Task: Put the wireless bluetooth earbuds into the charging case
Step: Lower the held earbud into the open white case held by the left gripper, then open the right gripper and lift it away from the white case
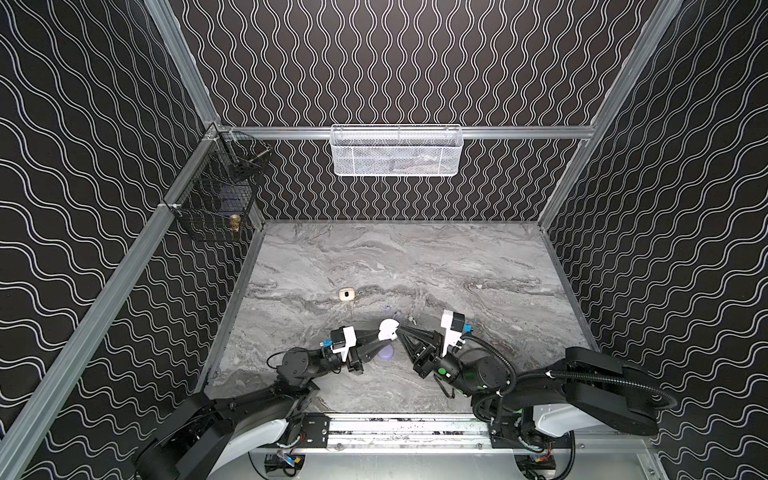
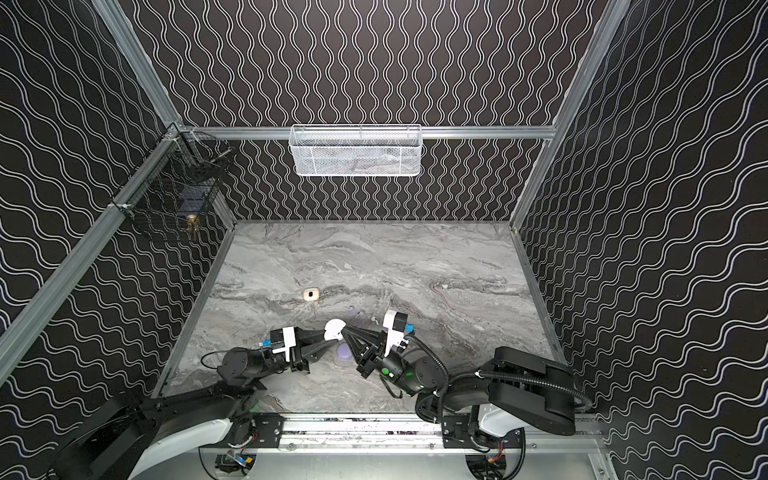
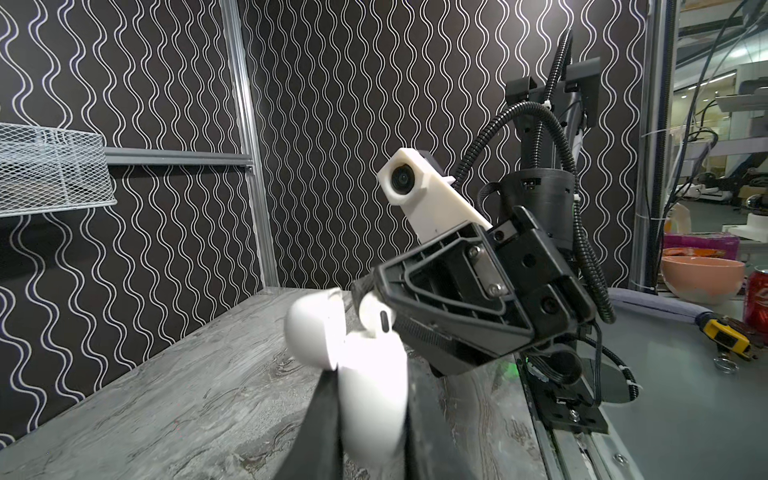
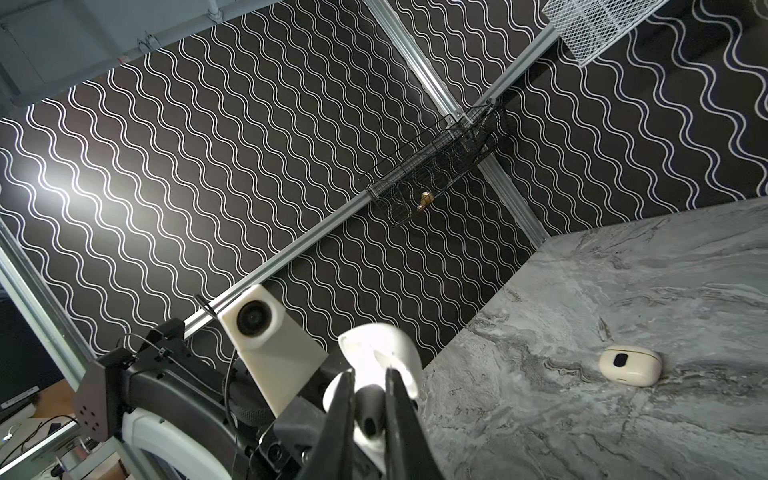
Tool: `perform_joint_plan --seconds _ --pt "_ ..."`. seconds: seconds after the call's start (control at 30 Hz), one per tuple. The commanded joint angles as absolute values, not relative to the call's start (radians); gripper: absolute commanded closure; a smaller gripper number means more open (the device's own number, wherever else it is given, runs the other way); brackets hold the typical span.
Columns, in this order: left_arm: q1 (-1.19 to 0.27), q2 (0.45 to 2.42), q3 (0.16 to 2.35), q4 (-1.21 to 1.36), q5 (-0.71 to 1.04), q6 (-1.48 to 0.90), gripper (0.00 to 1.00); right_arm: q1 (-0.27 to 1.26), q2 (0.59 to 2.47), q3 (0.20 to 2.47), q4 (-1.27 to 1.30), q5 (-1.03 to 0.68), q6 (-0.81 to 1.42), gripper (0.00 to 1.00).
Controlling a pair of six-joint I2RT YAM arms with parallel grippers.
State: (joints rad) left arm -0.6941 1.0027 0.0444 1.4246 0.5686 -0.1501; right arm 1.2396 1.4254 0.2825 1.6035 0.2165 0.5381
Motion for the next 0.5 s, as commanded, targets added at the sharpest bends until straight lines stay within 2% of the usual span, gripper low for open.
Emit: perform_joint_plan --seconds 0.0,0.1,0.17,0.3,0.47 --pt "-0.698 0.999 0.054 1.548 0.580 -0.133 1.00 1.246 1.434 0.282 1.719 0.210 0.530 0.88" --pt "-0.698 1.003 0.057 1.548 0.591 -0.135 1.00 1.247 1.427 0.285 1.702 0.220 0.519 0.72" --pt "-0.698 1.001 0.057 1.548 0.589 -0.132 1.00 1.247 1.406 0.281 1.675 0.236 0.510 0.65" --pt "-0.701 1.001 0.056 1.548 0.589 -0.134 1.00 1.247 1.344 0.258 1.629 0.280 0.486 0.57" --pt "-0.700 1.008 0.058 1.548 0.590 -0.135 1.00 1.247 1.247 0.243 1.527 0.317 0.448 0.52"
